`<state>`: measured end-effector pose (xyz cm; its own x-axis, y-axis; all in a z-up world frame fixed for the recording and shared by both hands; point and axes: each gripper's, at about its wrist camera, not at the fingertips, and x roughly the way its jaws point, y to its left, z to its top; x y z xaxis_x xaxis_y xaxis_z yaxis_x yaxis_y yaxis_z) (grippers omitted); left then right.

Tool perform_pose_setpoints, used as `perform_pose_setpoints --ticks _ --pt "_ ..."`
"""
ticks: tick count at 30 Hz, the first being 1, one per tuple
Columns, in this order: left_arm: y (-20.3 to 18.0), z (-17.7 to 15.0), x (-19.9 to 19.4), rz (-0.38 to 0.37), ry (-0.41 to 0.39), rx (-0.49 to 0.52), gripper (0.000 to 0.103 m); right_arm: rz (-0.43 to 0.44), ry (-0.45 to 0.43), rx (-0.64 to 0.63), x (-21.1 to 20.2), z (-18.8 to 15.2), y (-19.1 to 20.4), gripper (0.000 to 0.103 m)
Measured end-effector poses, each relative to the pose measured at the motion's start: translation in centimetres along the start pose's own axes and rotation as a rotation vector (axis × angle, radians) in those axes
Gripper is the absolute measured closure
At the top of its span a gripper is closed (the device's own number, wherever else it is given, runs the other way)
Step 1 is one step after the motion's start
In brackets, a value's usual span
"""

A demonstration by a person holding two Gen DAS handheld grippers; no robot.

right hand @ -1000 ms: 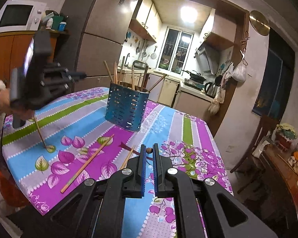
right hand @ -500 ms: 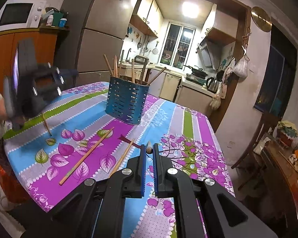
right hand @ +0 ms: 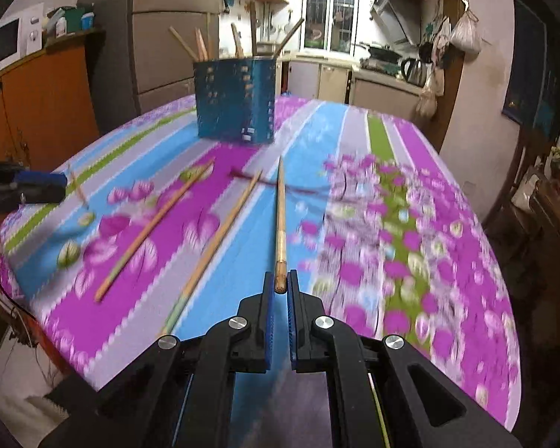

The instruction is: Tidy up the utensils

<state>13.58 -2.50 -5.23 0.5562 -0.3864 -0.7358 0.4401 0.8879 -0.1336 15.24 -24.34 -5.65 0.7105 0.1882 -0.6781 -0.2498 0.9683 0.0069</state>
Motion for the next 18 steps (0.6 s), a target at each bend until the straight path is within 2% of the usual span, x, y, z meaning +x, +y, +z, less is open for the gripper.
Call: perform_pose_setpoints --ticks 1,2,5,7,9,11,14,18 --pt "-0.7 -0.7 0.0 0.01 -0.004 0.025 0.073 -0.015 0.0 0.017 -0.5 -0.4 -0.2 0.084" --pt "-1.2 -1.1 0.0 0.018 -0.007 0.039 0.073 -0.042 -0.028 0.028 -1.4 -0.8 -0.3 0.08" --pt "-2.4 -2.8 0.4 0.048 -0.007 0.061 0.073 -0.055 -0.105 -0.002 -4.4 -1.8 0.9 0.08" --pt "-3.2 -3.7 0.2 0.074 -0.032 0.063 0.073 0.013 -0.118 -0.02 -5.2 -2.7 2.5 0.08" --pt "-4.2 -4.2 0.7 0.076 -0.051 0.053 0.073 0.091 -0.1 -0.019 -4.6 -3.6 4.4 0.08" --pt "-5.0 -4.5 1.3 0.095 -0.068 0.047 0.073 0.093 -0.104 -0.02 -3.8 -3.8 5.5 0.08" --pt "-5.9 -5.3 2.4 0.174 -0.106 0.049 0.073 0.12 -0.086 0.028 -2.3 -4.3 5.8 0.08" --pt "-5.8 -6.4 3.1 0.172 -0.118 0.023 0.073 0.096 -0.086 0.015 -1.2 -5.2 6.5 0.08"
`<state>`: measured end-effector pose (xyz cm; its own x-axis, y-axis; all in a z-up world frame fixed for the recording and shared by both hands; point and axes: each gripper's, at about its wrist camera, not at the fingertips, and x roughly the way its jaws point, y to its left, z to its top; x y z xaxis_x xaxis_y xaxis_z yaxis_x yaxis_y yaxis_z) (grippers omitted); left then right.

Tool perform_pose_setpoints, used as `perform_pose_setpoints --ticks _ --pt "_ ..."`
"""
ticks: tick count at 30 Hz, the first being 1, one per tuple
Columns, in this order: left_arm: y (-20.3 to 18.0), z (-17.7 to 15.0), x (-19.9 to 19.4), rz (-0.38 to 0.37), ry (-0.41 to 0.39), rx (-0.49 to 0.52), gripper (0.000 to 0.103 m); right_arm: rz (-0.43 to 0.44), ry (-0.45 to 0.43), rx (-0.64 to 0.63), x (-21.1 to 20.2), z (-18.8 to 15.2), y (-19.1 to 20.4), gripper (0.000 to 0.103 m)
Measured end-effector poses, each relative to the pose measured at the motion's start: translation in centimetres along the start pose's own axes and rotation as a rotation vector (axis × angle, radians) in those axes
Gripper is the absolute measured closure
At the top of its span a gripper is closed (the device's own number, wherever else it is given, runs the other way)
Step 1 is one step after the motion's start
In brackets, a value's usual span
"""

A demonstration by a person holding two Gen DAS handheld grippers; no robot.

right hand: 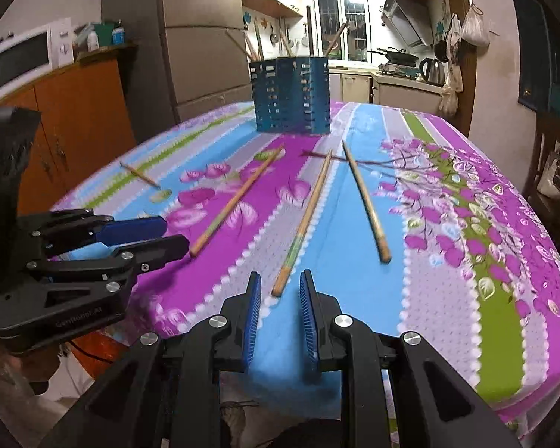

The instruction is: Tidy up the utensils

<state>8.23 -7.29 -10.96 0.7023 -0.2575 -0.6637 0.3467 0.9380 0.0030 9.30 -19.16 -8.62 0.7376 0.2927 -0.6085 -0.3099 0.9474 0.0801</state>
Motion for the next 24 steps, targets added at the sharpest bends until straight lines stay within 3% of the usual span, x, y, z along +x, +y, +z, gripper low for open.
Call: perform_pose_setpoints --ticks 2,5,10,18,24 --pt "0.2 -0.5 0.3 -0.011 -0.018 -0.02 0.073 -0.023 -0.021 -0.02 0.2 -0.2 0.5 0.081" --pt "0.1 -1.0 0.3 0.001 -0.06 -0.026 0.073 -0.045 -0.045 -0.009 0.4 -0.5 0.6 0.094" --pt "-0.5 -1.3 0.5 0.016 -0.107 -0.021 0.073 -0.057 -0.068 0.016 0.2 -0.7 0.6 0.095" --pt "-2.1 -2.6 0.5 0.08 -0.212 0.034 0.094 -0.058 -0.086 0.015 -0.5 -1.1 0.6 0.095" --pt "-2.3 -2.6 0.6 0.099 -0.229 0.051 0.096 -0.054 -0.09 0.011 -0.6 -1.2 0.7 0.095"
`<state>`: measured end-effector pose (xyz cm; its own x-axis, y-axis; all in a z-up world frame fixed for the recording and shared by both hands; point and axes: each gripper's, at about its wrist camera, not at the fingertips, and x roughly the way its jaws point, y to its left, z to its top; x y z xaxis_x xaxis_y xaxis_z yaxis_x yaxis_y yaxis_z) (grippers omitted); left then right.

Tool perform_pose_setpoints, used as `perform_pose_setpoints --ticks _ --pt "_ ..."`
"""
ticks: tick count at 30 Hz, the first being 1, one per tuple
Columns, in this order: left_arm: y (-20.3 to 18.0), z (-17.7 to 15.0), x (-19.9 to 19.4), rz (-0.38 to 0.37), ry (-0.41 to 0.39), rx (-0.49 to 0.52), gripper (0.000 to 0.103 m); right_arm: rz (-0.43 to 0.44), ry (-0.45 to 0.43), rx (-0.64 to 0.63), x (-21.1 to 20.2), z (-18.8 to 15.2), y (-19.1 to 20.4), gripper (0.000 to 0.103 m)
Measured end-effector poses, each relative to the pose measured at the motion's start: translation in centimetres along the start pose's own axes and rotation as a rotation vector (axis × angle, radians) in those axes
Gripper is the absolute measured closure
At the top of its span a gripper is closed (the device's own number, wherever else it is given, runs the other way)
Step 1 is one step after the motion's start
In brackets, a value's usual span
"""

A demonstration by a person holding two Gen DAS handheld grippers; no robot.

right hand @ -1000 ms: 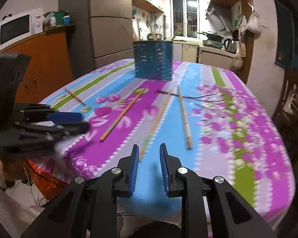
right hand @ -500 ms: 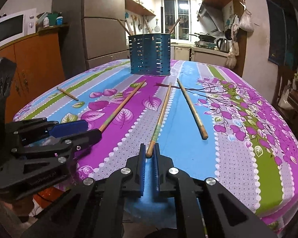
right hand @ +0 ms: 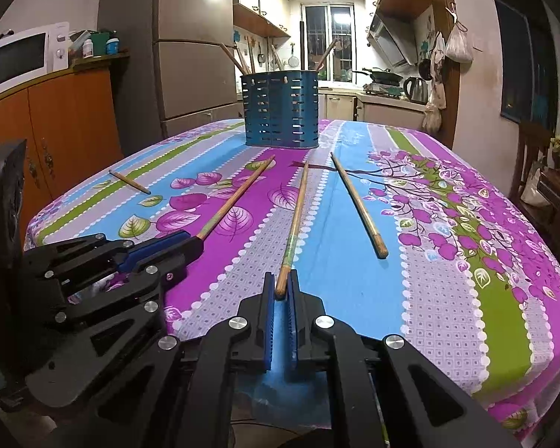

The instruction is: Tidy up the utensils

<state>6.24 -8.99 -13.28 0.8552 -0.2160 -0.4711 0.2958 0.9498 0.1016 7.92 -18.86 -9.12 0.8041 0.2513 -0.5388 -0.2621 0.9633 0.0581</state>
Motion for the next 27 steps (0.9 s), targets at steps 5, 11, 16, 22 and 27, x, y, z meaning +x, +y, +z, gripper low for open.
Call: perform_pose_setpoints --ticks 5,11,16,22,27 --pt "0.8 0.2 -0.2 -0.029 0.03 -0.019 0.098 -0.003 -0.007 0.007 -0.4 0.2 -0.1 0.096" --pt "2.7 1.8 -2.7 -0.016 0.007 -0.023 0.098 -0.016 -0.068 -0.005 -2.8 1.6 -0.2 0.096" --pt "4.4 4.4 -5.4 0.002 -0.051 -0.032 0.098 -0.014 -0.148 -0.037 -5.3 4.4 -0.2 0.096" --pt "6.3 8.8 -7.3 -0.038 -0.062 -0.039 0.098 0.019 -0.23 -0.092 -7.3 8.6 -0.2 0.096" --pt "7.7 12.8 -7.6 -0.078 -0.045 -0.039 0.098 0.057 -0.253 -0.121 -7.6 12.0 -0.4 0.096"
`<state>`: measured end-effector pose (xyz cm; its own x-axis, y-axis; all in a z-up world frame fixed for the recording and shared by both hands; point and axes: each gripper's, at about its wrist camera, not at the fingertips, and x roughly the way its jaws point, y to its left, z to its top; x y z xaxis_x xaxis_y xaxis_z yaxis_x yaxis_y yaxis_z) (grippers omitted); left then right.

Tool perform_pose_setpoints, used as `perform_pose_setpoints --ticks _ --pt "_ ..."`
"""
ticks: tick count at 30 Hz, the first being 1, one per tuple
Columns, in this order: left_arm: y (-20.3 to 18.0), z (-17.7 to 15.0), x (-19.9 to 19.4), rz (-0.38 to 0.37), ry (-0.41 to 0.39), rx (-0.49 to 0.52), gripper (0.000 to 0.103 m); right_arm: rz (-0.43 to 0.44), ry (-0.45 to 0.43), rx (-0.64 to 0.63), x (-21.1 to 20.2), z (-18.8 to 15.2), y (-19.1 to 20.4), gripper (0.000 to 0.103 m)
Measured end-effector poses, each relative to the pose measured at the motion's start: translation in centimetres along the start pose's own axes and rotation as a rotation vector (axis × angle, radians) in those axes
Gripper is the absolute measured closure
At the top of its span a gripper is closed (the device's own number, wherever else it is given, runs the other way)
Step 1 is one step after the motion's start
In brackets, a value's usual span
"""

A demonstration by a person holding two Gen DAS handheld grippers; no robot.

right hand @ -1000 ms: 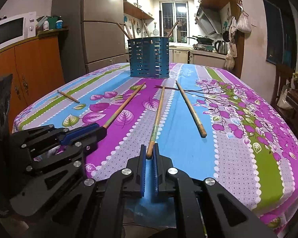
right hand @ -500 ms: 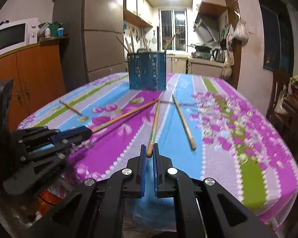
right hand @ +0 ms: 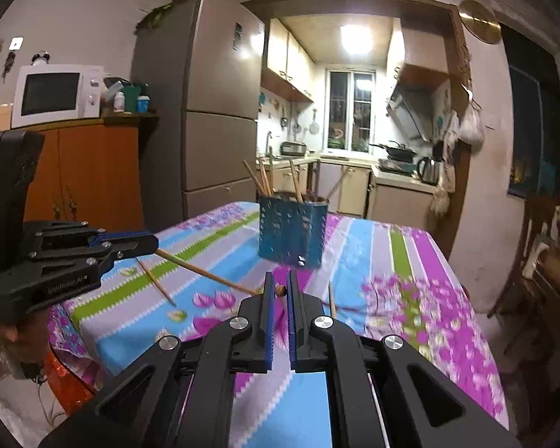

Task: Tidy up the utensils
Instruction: 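Lift both chopsticks upright and carry them over the teal holder, then lower both chopsticks into the holder and open both tools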

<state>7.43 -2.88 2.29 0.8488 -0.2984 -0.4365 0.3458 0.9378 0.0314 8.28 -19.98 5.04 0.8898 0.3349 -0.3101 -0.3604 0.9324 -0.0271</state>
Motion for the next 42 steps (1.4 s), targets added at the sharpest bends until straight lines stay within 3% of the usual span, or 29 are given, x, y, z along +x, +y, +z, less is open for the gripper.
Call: perform_pose_setpoints --ticks 8,23,42 --pt "1.6 3.5 0.6 -0.039 0.013 -0.021 0.098 0.052 0.018 0.033 1.6 3.0 -1.3 0.096" --pt "2.7 6.5 1.5 -0.099 0.012 -0.041 0.098 0.052 0.0 -0.005 2.4 6.3 -0.6 0.096" --pt "2.7 8.9 1.9 -0.112 -0.026 -0.021 0.098 0.064 0.016 0.01 3.2 8.9 -1.7 0.096"
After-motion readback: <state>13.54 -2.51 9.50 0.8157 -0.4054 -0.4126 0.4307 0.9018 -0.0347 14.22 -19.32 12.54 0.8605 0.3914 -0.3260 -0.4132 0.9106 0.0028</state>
